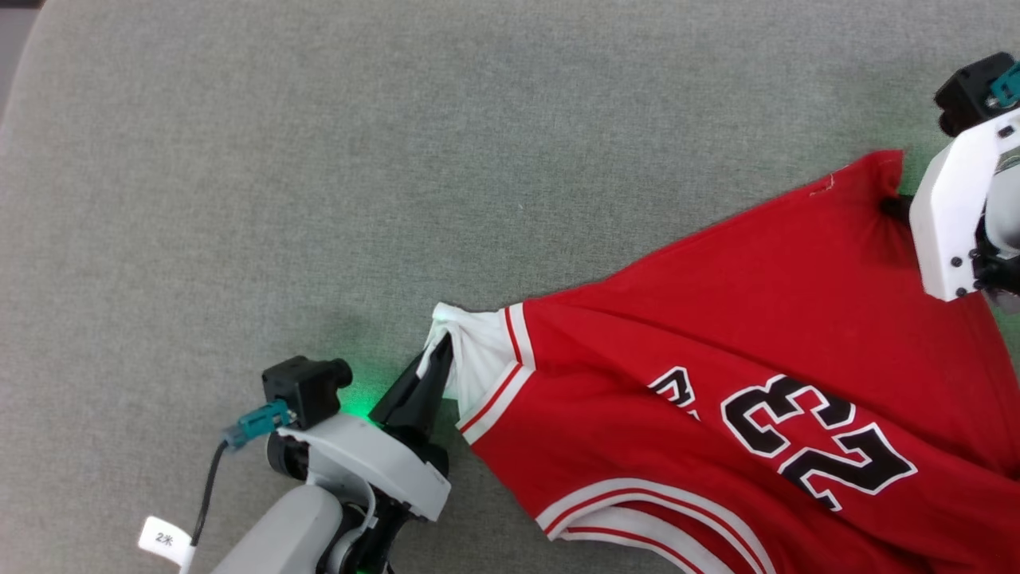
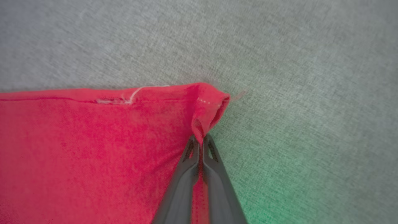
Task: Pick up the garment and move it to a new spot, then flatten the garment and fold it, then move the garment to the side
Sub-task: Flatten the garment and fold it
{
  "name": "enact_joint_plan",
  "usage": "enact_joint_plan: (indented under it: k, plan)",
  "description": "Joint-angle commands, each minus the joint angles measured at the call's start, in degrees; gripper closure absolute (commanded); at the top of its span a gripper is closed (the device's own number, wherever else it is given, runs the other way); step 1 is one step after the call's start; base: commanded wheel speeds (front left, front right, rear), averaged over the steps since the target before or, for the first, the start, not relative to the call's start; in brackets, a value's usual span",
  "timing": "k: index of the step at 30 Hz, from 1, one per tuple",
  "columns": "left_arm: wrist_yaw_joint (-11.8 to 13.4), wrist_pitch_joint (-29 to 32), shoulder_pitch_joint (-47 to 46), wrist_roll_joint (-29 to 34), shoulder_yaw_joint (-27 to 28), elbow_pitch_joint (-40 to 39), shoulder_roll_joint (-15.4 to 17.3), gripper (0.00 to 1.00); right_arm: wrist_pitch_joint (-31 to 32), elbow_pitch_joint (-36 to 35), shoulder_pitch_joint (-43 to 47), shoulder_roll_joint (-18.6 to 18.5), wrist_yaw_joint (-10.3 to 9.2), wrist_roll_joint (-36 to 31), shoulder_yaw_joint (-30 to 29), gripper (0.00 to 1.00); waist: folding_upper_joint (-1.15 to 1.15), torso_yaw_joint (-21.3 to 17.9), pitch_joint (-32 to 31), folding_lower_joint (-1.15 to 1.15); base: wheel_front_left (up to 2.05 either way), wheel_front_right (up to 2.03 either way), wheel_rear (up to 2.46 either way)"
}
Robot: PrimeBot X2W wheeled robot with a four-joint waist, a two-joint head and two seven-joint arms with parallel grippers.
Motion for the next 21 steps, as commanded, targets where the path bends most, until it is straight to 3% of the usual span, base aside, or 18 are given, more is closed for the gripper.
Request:
enact_joint_plan:
  k: [1,11,16,21]
  plan:
    - [0.26,0.30,1.37,-0.93,0.33,2.37,0.74,1.00,-0.96,2.55,2.68,1.23,0.03,0.20,2.45,1.00,0.00,-0.44,-0.60,0.00,0.00,0.00,0.00]
    - [-0.03,0.09,-0.46,-1.84,2.75,0.87,1.80,1.00,-18.75,7.67,-1.99,3.13,0.01,3.03,-4.62,1.00,0.00,-4.24,-3.64,0.00,0.00,0.00,0.00]
    - [-0.59,2.54,-7.47,-1.91,4.02,2.48,2.92,1.00,-25.75,13.50,-4.96,4.91,0.01,3.56,-10.02,1.00,0.00,-6.59,-3.33,0.00,0.00,0.00,0.00]
    - [-2.74,6.25,-19.46,-5.36,7.19,7.06,2.34,1.00,-30.67,18.93,-9.93,7.34,0.01,1.69,-13.47,1.00,0.00,-8.63,-1.84,0.00,0.00,0.00,0.00]
